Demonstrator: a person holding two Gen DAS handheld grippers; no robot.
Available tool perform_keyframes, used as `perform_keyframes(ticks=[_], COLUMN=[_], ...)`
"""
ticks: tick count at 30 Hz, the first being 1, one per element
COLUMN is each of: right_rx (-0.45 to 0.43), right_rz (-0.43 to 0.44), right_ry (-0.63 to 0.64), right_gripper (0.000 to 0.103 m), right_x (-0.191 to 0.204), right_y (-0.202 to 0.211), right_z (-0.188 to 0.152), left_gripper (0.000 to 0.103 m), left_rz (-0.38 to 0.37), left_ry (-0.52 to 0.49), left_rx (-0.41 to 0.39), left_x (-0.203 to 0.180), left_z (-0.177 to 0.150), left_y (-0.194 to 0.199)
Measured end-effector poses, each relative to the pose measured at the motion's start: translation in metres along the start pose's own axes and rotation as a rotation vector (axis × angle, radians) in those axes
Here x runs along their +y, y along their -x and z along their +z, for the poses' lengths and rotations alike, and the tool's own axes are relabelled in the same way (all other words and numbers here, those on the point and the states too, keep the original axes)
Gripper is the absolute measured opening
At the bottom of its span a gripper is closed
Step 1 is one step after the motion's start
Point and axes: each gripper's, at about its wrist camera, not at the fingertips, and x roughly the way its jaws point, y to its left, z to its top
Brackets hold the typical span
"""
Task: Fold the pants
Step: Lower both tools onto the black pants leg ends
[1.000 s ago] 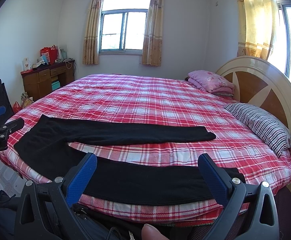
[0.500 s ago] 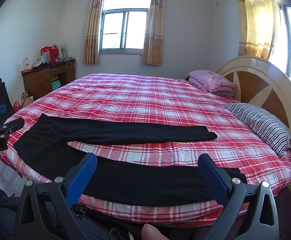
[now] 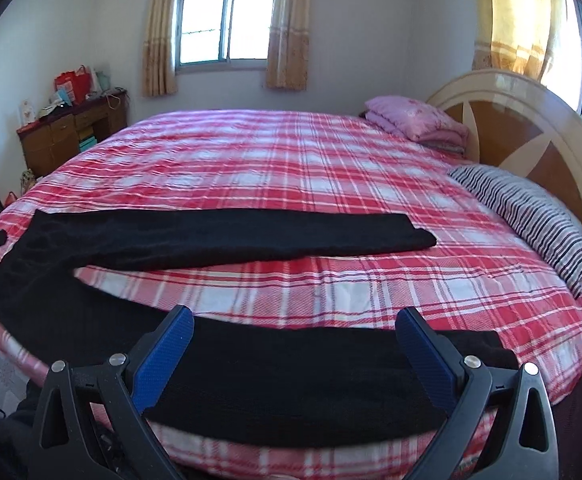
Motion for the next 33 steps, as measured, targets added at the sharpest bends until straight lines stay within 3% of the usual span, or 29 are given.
perform_keyframes(ticks=[6,10,12,18,21,24,27,29,31,33], right_rx=[0.088,0.105,0.127,0.177,0.188,0.204,0.215,0.225,0.232,0.230], right_rz=[-0.009,-0.027,-0.027,-0.048,-0.071,-0.094,-0.109,-0.112,-0.115,-0.119], right_ry=[-0.043,-0.080,-0.078,-0.075,-0.074,-0.084,-0.082,-0.077,-0.074,-0.080], right_gripper=[0.102,0.102,0.102,0.102,0.102,0.101,0.094,0.088,0.087,0.085], right_x=[-0.035,-0.056,-0.062,-0.083,-0.092,-0.104,-0.111,-0.114,-0.118,-0.123], right_y=[-0.065,-0.097,-0.111,-0.147,-0.159,-0.170,-0.179,-0.186,-0.191,-0.196], right_z=[0.027,0.041,0.047,0.061,0.065,0.067,0.070,0.073,0.077,0.080], left_gripper=[0.103,0.103,0.102,0.069,0.068,0.061,0.060,0.054,0.041,0.039], left_rz=[0.155,0.151,0.121,0.047,0.027,0.011,-0.012,-0.035,-0.068,-0.079], left_ry=[0.060,0.098,0.122,0.166,0.161,0.161,0.172,0.172,0.183,0.170], left_rx=[0.042,0.109,0.164,0.300,0.342,0.358,0.366,0.354,0.357,0.353], left_x=[0.084,0.118,0.133,0.145,0.142,0.144,0.147,0.147,0.147,0.145], left_z=[0.029,0.041,0.042,0.034,0.029,0.026,0.026,0.027,0.027,0.028], left_y=[-0.073,-0.112,-0.136,-0.204,-0.223,-0.238,-0.248,-0.252,-0.252,-0.250])
